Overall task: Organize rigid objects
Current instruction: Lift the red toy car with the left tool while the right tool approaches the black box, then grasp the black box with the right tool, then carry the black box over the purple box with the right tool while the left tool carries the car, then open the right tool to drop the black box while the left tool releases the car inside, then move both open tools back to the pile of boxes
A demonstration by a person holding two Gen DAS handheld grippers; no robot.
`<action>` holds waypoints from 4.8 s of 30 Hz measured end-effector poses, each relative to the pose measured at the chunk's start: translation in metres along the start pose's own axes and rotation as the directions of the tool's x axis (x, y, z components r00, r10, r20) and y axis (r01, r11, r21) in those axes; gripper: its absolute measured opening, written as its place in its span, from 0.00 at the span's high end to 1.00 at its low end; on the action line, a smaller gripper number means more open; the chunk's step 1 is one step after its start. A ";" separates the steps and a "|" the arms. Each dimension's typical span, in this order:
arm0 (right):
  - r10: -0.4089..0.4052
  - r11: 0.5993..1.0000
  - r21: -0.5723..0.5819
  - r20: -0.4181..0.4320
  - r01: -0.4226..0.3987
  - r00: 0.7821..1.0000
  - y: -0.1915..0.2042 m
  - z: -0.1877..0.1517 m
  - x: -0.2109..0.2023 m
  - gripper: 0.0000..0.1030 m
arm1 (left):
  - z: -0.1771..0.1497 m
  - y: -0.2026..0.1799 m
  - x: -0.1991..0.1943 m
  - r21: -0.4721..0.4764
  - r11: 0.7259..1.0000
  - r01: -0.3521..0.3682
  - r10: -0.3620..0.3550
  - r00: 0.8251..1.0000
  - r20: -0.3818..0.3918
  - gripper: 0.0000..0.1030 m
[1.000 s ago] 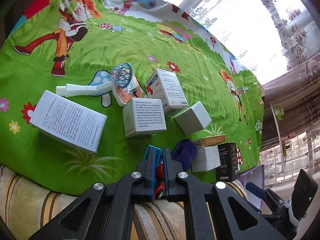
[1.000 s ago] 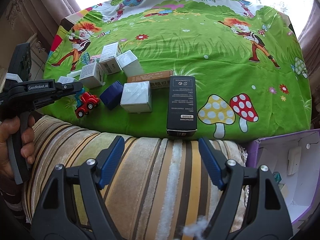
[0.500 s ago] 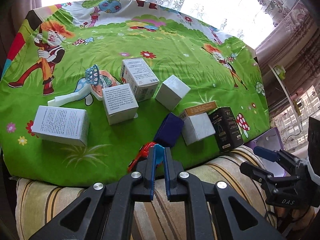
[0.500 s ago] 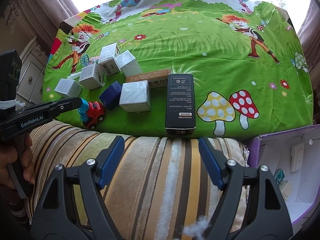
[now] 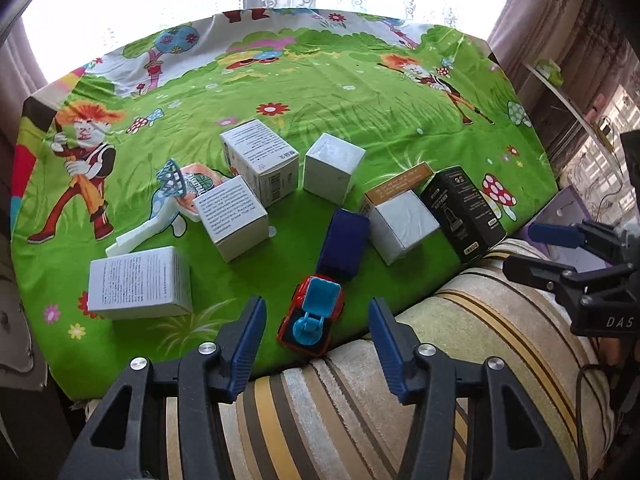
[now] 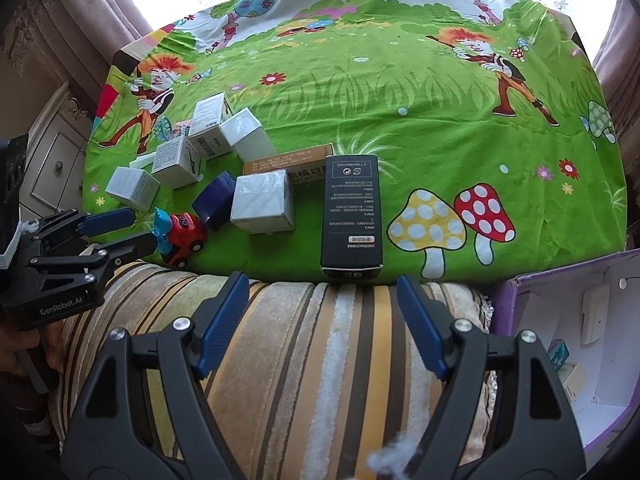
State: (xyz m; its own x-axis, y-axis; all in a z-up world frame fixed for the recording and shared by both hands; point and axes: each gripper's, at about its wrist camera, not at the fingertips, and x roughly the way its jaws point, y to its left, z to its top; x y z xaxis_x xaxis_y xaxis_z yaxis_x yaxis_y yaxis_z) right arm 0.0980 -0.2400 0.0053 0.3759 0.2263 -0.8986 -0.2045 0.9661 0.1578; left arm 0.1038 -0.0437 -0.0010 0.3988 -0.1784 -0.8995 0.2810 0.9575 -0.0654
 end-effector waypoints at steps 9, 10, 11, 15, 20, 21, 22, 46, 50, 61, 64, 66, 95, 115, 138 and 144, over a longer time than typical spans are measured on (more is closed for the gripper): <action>-0.031 0.999 -0.045 -0.045 0.029 0.999 -0.003 0.018 0.019 0.23 | 0.007 -0.004 0.017 0.060 0.998 0.006 -0.003 0.999 -0.041 0.80; -0.039 0.998 -0.054 -0.048 0.036 0.998 -0.002 0.020 0.021 0.23 | 0.007 -0.004 0.015 0.056 0.998 0.009 -0.007 0.999 -0.037 0.81; -0.049 0.997 -0.066 -0.052 0.046 0.997 -0.001 0.022 0.024 0.23 | 0.006 -0.004 0.014 0.053 0.999 0.011 -0.009 0.999 -0.031 0.81; -0.074 0.994 -0.086 -0.073 0.068 0.995 0.000 0.029 0.036 0.23 | 0.005 -0.001 0.006 0.040 0.999 0.020 -0.019 1.000 -0.014 0.82; -0.084 0.995 -0.066 -0.084 0.078 0.993 -0.008 0.034 0.044 0.37 | 0.008 -0.004 -0.002 0.033 0.999 0.031 -0.031 1.000 0.004 0.82; -0.079 0.995 -0.062 -0.094 0.074 0.992 -0.010 0.034 0.046 0.45 | 0.008 -0.004 -0.003 0.032 0.999 0.033 -0.034 0.999 0.008 0.82; -0.072 0.996 -0.059 -0.106 0.066 0.992 -0.011 0.034 0.049 0.51 | 0.009 -0.005 -0.005 0.030 0.999 0.034 -0.035 0.999 0.012 0.82; -0.060 0.994 0.093 0.087 0.052 0.994 -0.074 -0.004 -0.036 0.59 | 0.036 -0.068 -0.047 0.141 0.987 0.078 -0.090 0.993 0.081 0.82; -0.097 0.984 0.160 0.105 0.080 0.990 -0.109 -0.023 -0.058 0.59 | 0.044 -0.097 -0.049 0.192 0.976 0.102 -0.119 0.990 0.079 0.82; -0.201 0.924 0.350 0.100 0.155 0.975 -0.206 -0.082 -0.097 0.59 | 0.066 -0.195 -0.041 0.331 0.921 0.206 -0.229 0.973 0.033 0.82; -0.215 0.908 0.384 0.086 0.166 0.973 -0.224 -0.097 -0.099 0.59 | 0.069 -0.225 -0.034 0.366 0.901 0.231 -0.253 0.967 0.011 0.82; -0.220 0.899 0.403 0.080 0.170 0.972 -0.233 -0.106 -0.100 0.59 | 0.071 -0.243 -0.027 0.383 0.888 0.253 -0.270 0.963 -0.010 0.82; -0.218 0.868 0.470 0.074 0.159 0.973 -0.266 -0.130 -0.100 0.59 | 0.071 -0.313 0.071 0.352 0.910 0.218 -0.165 0.971 -0.175 0.81; -0.220 0.895 0.413 0.074 0.171 0.973 -0.236 -0.091 -0.098 0.37 | 0.058 -0.223 0.024 0.159 0.945 0.287 -0.278 0.958 -0.077 0.79; -0.132 0.984 0.139 0.118 0.115 0.984 -0.078 -0.006 -0.083 0.27 | 0.031 -0.032 -0.029 -0.129 0.974 0.184 -0.170 0.979 0.112 0.45; -0.108 0.992 0.071 0.108 0.101 0.988 -0.042 0.010 -0.069 0.26 | 0.020 0.030 -0.037 -0.240 0.961 0.137 -0.106 0.985 0.137 0.29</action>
State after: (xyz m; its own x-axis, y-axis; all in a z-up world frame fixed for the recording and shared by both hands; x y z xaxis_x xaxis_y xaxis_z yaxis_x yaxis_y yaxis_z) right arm 0.0901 -0.2945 0.0649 0.4913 0.1330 -0.8608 -0.1008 0.9903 0.0954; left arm 0.1148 -0.0134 0.0388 0.4829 -0.3082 -0.8196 0.1152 0.9502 -0.2895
